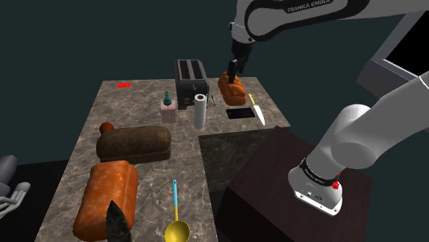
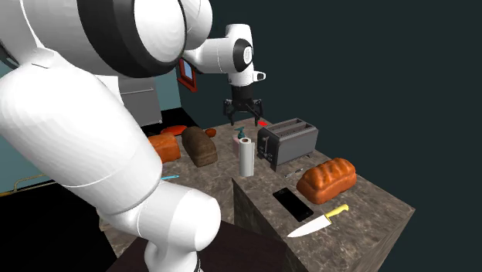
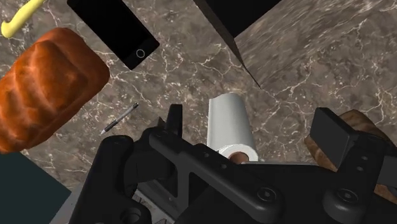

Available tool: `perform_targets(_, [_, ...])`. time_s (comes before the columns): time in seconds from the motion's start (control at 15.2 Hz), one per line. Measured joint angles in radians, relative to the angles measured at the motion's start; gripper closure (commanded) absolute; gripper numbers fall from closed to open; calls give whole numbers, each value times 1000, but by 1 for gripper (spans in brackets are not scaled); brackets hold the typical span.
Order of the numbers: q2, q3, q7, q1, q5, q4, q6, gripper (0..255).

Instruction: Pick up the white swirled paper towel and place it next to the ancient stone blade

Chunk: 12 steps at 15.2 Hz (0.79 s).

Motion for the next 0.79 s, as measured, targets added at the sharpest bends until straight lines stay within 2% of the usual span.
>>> perform_targets(0.46, [249, -8, -114, 27, 23, 86, 182, 0])
perform_targets(0.79, [418, 4, -189, 42, 43, 178, 270, 0])
